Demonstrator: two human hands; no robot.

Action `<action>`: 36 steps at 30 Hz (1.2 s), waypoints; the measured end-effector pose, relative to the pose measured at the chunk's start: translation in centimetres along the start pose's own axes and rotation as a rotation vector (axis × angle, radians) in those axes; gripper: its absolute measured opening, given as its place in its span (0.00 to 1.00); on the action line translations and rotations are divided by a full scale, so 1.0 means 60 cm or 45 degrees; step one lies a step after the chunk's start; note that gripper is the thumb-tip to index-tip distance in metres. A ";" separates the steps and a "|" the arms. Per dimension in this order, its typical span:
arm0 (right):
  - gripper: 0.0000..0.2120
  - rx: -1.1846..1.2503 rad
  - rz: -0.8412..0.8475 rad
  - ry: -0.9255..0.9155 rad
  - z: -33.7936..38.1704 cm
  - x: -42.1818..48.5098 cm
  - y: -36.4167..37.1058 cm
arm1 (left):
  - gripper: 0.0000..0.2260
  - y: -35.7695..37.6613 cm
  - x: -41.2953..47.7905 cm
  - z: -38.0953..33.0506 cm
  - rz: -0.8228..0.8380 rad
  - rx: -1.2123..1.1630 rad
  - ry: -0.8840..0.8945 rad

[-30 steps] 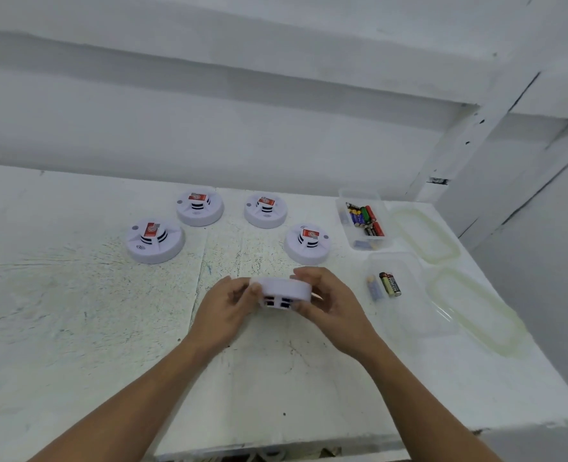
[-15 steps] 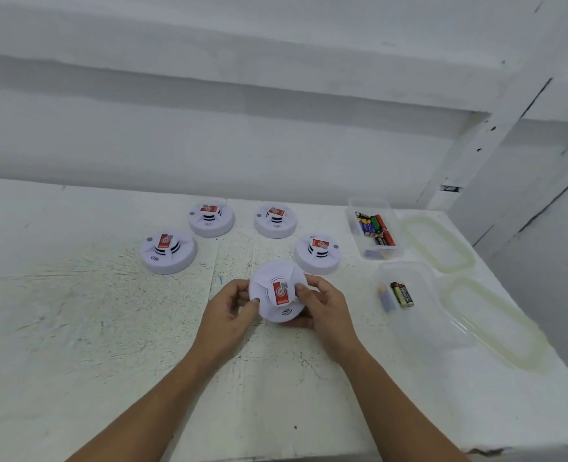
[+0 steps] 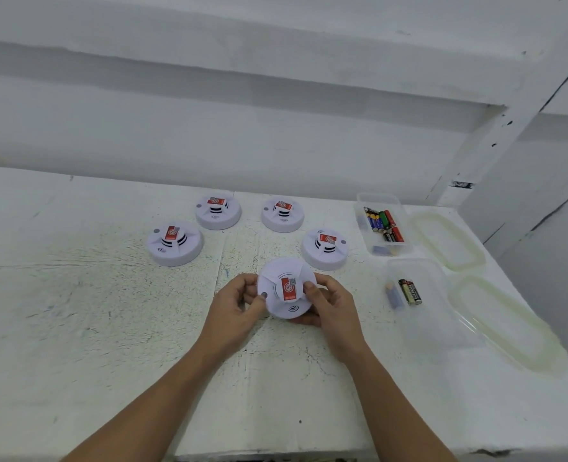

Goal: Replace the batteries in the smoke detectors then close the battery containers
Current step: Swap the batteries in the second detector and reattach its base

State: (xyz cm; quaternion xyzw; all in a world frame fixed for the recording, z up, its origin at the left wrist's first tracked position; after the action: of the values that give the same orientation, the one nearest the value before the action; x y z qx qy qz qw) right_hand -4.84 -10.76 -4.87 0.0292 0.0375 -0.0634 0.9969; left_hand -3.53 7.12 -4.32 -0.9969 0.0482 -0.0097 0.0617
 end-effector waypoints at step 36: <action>0.09 0.107 0.102 -0.008 0.000 -0.005 0.003 | 0.14 -0.009 0.001 -0.002 0.005 -0.381 -0.107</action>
State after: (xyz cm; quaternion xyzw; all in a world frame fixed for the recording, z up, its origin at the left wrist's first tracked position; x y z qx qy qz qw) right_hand -5.13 -10.55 -4.81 0.0723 0.0305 -0.0251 0.9966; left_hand -3.45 7.61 -4.12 -0.9944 0.0486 0.0395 -0.0855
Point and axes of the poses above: each hand's wrist, its own x-axis towards the middle knuckle, its own y-axis out of the palm, z = x × y, the point moved 6 cm from there along x, towards the middle knuckle, and after that the axes turned 3 degrees about -y, right-handed, at the moved point
